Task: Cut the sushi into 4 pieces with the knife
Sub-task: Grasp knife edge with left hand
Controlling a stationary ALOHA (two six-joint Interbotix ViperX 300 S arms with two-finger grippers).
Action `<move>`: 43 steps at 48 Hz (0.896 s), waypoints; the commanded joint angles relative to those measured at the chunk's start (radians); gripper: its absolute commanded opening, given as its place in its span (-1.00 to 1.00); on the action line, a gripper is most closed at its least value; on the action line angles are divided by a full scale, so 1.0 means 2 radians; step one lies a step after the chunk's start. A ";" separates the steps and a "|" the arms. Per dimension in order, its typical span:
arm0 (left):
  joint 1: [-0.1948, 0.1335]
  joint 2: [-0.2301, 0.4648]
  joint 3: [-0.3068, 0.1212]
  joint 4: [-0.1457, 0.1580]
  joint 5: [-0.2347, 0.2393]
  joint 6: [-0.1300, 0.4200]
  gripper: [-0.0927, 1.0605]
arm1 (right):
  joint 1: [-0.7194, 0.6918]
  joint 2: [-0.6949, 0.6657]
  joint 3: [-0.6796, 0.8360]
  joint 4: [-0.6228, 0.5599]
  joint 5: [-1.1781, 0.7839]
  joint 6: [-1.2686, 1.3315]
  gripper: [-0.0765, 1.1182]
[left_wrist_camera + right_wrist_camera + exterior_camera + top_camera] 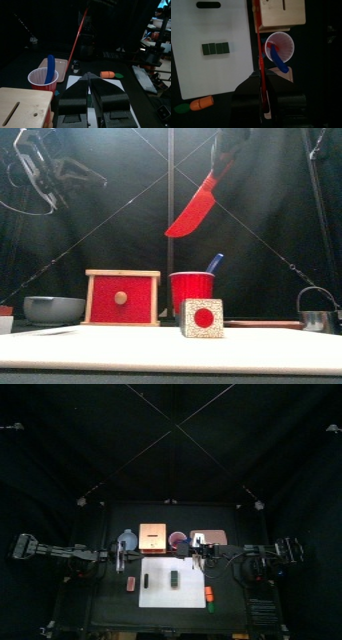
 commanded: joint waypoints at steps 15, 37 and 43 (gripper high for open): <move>-0.016 0.016 -0.015 -0.028 -0.009 0.001 0.54 | 0.011 -0.089 0.192 -0.019 -0.302 0.078 -0.68; -0.028 0.114 -0.058 -0.013 -0.008 0.005 0.63 | -0.021 -0.085 0.346 0.039 -0.614 0.088 -0.68; -0.028 0.144 -0.071 -0.005 -0.009 0.005 0.63 | -0.026 -0.085 0.359 0.042 -0.632 0.088 -0.68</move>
